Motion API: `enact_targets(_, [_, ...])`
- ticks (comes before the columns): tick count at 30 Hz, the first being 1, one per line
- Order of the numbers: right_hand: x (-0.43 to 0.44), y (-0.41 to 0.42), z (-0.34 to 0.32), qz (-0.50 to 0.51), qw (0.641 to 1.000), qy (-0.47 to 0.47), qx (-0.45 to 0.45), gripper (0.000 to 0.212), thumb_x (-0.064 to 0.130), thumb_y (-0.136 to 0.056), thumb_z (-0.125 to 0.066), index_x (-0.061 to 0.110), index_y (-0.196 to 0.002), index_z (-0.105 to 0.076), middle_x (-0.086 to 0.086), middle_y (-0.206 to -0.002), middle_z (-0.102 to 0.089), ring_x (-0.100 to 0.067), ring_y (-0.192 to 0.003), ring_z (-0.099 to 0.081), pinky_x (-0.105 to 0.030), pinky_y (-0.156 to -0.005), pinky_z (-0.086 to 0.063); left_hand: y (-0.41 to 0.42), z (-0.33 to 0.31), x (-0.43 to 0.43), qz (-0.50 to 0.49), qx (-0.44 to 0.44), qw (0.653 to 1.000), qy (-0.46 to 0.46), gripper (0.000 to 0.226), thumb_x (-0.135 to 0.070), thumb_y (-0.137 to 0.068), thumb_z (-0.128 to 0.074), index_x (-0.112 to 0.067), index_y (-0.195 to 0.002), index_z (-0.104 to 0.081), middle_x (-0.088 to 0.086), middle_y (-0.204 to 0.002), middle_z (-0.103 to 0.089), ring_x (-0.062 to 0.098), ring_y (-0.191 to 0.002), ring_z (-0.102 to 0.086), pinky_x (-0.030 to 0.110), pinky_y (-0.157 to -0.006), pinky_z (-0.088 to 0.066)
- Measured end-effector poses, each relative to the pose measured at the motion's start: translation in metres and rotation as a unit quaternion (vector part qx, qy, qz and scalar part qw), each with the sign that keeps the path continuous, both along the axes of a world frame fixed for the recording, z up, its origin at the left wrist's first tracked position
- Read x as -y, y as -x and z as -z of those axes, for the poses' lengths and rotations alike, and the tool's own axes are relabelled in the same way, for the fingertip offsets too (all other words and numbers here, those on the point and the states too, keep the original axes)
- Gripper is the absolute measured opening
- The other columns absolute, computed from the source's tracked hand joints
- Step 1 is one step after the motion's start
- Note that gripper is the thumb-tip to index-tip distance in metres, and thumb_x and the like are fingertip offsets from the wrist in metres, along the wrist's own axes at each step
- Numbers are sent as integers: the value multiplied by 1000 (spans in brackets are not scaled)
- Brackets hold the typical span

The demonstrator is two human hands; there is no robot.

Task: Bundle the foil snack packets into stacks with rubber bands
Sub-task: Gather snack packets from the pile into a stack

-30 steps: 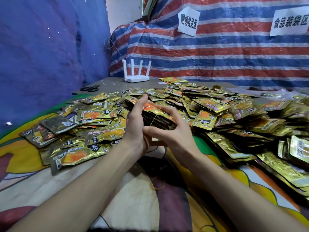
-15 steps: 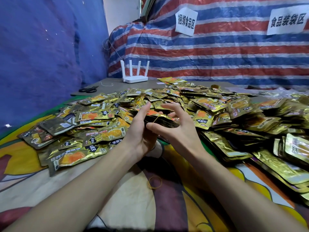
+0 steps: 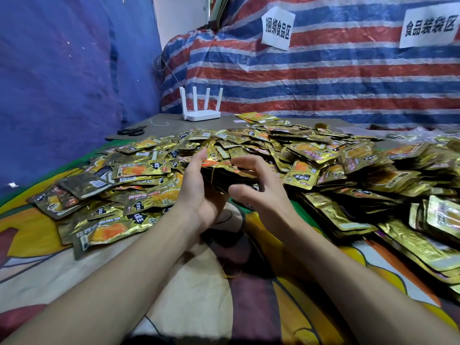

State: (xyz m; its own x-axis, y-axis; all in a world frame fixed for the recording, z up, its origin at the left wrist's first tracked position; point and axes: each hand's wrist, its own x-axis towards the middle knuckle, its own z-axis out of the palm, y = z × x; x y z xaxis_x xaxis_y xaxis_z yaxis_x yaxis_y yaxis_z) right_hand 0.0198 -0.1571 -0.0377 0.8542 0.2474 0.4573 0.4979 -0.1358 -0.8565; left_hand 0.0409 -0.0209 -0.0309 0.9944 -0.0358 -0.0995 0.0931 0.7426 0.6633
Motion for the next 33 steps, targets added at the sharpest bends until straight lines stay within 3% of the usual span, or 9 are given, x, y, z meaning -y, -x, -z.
enact_targets(3, [1,-4,0,-2,999,-32,-13,51,36,-64,-69,24,-113,-65,4,-116,-69,-10,-108,-65,-30,-90,-54,-5,1,-2,-10,12,1000,6,44,-43,-92,-63,-1,-105,-58,14,-96,-59,31,-97,-60,45,-105,-48])
enact_targets(6, [4,-8,0,-20,999,17,-24,52,23,-65,-66,14,-116,-66,3,-113,-70,-6,-102,-66,-20,-80,-54,-5,5,-1,-5,26,998,-48,45,-36,-84,-72,-4,-111,-55,17,-106,-52,33,-99,-56,49,-101,-47])
enact_targets(9, [6,-10,5,-46,997,29,-49,63,17,-60,-65,13,-123,-56,-4,-120,-64,-12,-108,-64,-31,-87,-55,-1,8,5,-56,61,988,-133,32,-22,-75,-81,-5,-96,-65,21,-99,-61,37,-92,-63,62,-95,-50])
enact_targets(13, [2,-10,10,-47,999,19,-20,81,5,-61,-64,21,-136,-39,-1,-116,-61,3,-91,-67,-17,-74,-53,5,11,19,-106,188,941,-262,36,-5,-70,-83,1,-100,-65,13,-85,-69,26,-77,-69,37,-65,-59])
enact_targets(17, [5,-16,17,-67,998,-6,-11,84,-14,-65,-67,6,-140,-34,-8,-114,-62,-3,-98,-67,-19,-80,-54,7,14,22,-79,236,904,-347,61,-18,-65,-80,-5,-118,-53,7,-94,-66,12,-85,-68,26,-74,-57])
enact_targets(23, [7,-23,21,-66,996,32,-43,72,-7,-72,-78,-6,-135,-42,-20,-124,-63,-21,-114,-66,-30,-92,-54,7,15,16,10,210,907,-364,79,-42,-59,-80,-12,-126,-53,12,-110,-67,16,-99,-70,39,-92,-56])
enact_targets(27, [3,-21,14,-24,999,37,-2,82,1,-76,-78,20,-143,-35,6,-122,-63,1,-112,-64,-19,-95,-51,6,10,18,2,200,935,-291,85,-50,-65,-76,0,-130,-54,14,-110,-68,20,-97,-70,32,-84,-58])
enact_targets(30, [11,-21,-8,18,998,65,1,99,25,-70,-81,31,-154,-28,2,-128,-63,-10,-115,-64,-33,-101,-52,3,9,14,-19,191,938,-289,87,-63,-72,-65,-5,-136,-54,17,-130,-64,28,-119,-64,48,-107,-47])
enact_targets(33, [33,-25,-43,66,984,167,3,101,29,-68,-86,33,-154,-32,-3,-118,-67,-18,-97,-70,-28,-78,-58,3,10,12,-56,184,924,-330,89,-75,-64,-58,-17,-131,-59,8,-125,-68,22,-116,-64,46,-108,-44])
